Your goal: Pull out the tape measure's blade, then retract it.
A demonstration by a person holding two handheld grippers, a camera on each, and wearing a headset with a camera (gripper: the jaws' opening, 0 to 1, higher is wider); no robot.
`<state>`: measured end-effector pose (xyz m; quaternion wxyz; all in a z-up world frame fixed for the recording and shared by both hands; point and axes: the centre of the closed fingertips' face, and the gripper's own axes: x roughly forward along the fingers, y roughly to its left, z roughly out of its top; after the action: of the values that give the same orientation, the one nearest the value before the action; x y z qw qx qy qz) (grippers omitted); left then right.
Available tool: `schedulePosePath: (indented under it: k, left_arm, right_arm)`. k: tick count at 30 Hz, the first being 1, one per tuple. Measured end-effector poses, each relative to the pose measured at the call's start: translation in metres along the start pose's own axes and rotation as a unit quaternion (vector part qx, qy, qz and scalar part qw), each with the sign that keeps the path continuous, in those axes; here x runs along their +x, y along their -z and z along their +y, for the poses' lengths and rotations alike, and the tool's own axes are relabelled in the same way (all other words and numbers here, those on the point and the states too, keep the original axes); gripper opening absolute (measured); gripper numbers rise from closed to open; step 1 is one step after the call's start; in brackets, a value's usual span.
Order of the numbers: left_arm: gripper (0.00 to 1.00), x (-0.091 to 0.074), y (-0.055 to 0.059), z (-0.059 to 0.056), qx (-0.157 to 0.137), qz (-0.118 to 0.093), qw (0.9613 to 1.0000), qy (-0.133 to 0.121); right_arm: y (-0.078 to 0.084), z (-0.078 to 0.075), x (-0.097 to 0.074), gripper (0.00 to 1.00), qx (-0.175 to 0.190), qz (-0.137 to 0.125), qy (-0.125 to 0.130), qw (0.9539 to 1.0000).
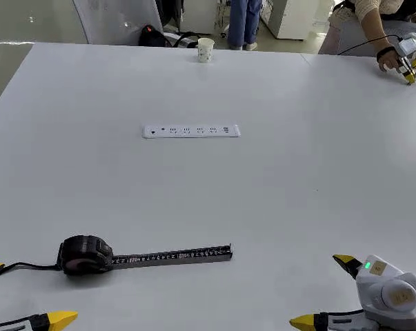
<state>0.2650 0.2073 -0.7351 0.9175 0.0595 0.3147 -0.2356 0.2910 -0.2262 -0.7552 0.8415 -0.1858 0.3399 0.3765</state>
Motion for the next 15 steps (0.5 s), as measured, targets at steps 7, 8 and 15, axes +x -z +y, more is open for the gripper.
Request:
schedulePosePath:
  k: [7, 8, 15]
  left_arm:
    - [0.99, 0.016, -0.007, -0.011, -0.034, -0.002, 0.9993, -0.013]
    - [0.99, 0.018, -0.009, -0.010, -0.046, -0.006, 0.9988, -0.018]
    - [0.99, 0.025, -0.018, -0.003, -0.055, -0.013, 0.9978, -0.034]
  right_arm:
    - [-0.016, -0.004, 0.007, 0.99, -0.018, 0.007, -0.014, 0.9997]
    - [-0.018, -0.005, 0.008, 0.99, -0.023, 0.010, -0.016, 0.9996]
    - [-0.033, -0.008, 0.017, 0.99, -0.047, 0.015, -0.029, 0.9983]
